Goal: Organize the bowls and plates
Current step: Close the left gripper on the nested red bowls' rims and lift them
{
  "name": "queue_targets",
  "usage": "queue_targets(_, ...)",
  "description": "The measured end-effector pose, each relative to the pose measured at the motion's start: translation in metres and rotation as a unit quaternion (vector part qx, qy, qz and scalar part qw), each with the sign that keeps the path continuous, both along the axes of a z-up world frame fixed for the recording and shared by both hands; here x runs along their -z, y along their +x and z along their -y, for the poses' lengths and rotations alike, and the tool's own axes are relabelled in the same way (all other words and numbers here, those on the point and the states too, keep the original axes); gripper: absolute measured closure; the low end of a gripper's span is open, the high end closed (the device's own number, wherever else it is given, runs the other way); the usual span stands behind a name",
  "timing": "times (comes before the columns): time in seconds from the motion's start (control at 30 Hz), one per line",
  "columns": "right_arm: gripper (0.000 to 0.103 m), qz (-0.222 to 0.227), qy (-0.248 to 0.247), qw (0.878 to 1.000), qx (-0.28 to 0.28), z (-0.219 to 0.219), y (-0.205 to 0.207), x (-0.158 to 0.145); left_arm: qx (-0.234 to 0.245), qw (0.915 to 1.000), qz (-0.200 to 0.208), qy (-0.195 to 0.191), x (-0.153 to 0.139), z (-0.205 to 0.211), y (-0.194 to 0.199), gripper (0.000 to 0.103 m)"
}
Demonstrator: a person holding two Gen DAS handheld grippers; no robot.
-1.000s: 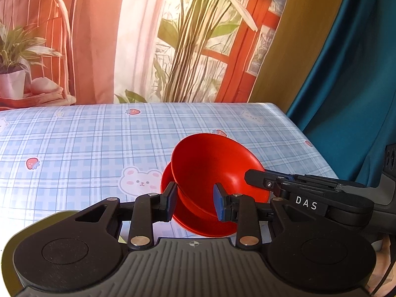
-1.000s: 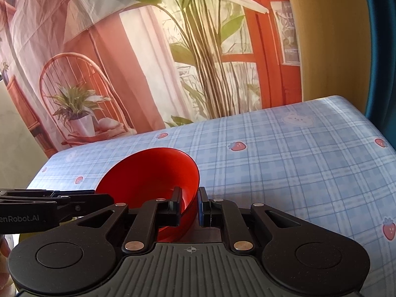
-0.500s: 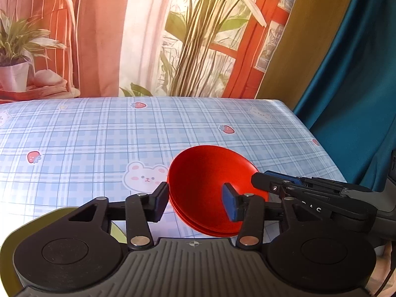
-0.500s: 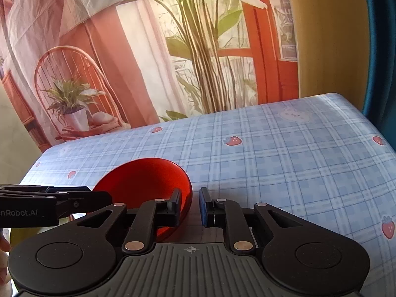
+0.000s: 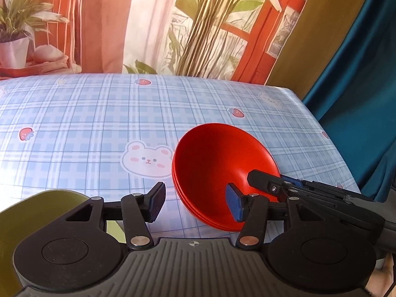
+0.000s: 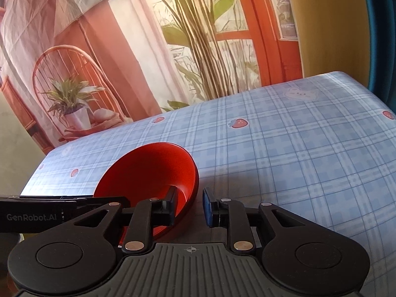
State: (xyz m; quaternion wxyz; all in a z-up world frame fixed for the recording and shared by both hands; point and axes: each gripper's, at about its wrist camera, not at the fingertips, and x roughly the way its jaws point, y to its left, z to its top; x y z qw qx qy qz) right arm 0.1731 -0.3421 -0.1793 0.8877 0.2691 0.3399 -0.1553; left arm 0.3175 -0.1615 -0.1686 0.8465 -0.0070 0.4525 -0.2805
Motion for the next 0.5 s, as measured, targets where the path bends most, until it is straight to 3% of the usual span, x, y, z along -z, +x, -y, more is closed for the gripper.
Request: queue_targets(0.5,0.084,-0.001,0.005,1.0,0.004,-0.009,-0.013,-0.001,0.026,0.9995,0.017,0.005,-0.006,0.004,-0.019,0.058)
